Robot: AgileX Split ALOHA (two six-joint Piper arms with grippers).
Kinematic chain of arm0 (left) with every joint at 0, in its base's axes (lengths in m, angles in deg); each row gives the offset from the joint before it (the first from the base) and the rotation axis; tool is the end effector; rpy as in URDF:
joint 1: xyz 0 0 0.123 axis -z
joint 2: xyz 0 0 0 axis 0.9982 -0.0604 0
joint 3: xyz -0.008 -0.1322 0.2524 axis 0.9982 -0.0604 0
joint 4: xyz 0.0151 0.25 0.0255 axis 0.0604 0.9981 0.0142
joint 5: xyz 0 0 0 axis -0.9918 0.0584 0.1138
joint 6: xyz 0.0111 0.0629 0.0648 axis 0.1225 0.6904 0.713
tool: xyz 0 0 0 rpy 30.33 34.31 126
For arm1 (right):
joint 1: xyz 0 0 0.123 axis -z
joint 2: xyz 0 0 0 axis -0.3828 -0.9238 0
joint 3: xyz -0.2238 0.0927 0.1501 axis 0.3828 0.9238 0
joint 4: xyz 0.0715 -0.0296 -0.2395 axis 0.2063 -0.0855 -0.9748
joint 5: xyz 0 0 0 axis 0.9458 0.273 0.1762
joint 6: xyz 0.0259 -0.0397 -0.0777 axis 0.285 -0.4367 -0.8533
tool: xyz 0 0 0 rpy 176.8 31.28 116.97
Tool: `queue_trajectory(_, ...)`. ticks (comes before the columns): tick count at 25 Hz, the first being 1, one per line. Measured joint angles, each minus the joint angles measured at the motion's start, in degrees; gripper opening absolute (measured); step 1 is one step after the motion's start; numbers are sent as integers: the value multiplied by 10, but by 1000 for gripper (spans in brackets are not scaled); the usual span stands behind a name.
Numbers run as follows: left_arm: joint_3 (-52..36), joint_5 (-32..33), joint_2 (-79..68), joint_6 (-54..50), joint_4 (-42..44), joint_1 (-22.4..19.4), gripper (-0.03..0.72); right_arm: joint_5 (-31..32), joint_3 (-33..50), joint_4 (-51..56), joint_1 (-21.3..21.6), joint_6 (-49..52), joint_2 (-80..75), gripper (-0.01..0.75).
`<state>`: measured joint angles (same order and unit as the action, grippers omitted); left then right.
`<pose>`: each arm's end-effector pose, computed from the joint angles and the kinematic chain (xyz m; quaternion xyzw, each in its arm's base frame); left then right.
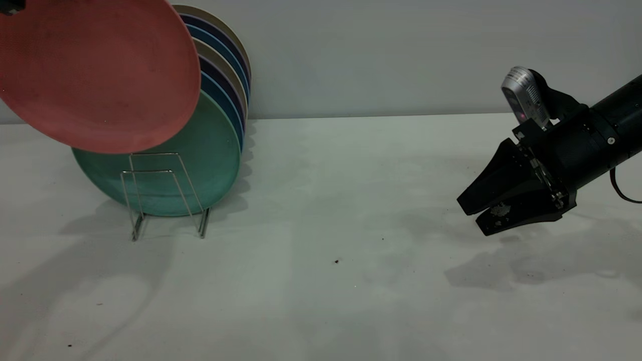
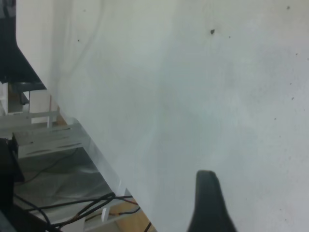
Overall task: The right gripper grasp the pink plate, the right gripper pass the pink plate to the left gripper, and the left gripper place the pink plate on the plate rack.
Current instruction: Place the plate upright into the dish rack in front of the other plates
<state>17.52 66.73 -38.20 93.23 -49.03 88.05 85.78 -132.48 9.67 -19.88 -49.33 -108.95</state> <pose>0.3656 -0.0324 0.2865 0.6206 0.6332 0.1969 0.4186 0.3827 0.0545 0.0595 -0.1412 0.8850 0.4412 0.0456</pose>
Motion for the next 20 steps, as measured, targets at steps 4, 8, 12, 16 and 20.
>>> queue_trajectory(4, 0, 0, -10, 0, -1, 0, 48, 0, 0, -5, 0, 3, 0, 534)
queue_trajectory(8, 0, -11, -25, 0, -1, 0, 48, 0, 0, -11, 0, 5, 0, 534)
queue_trajectory(12, 0, -28, -32, 0, -1, 0, 48, 0, 0, -11, 0, 6, 0, 534)
queue_trajectory(16, 0, -10, -41, 0, -3, 0, 48, 0, 0, -12, 0, 6, 0, 534)
queue_trajectory(20, 0, -6, -50, 0, -3, 0, 48, 0, 0, -13, 0, 7, 0, 534)
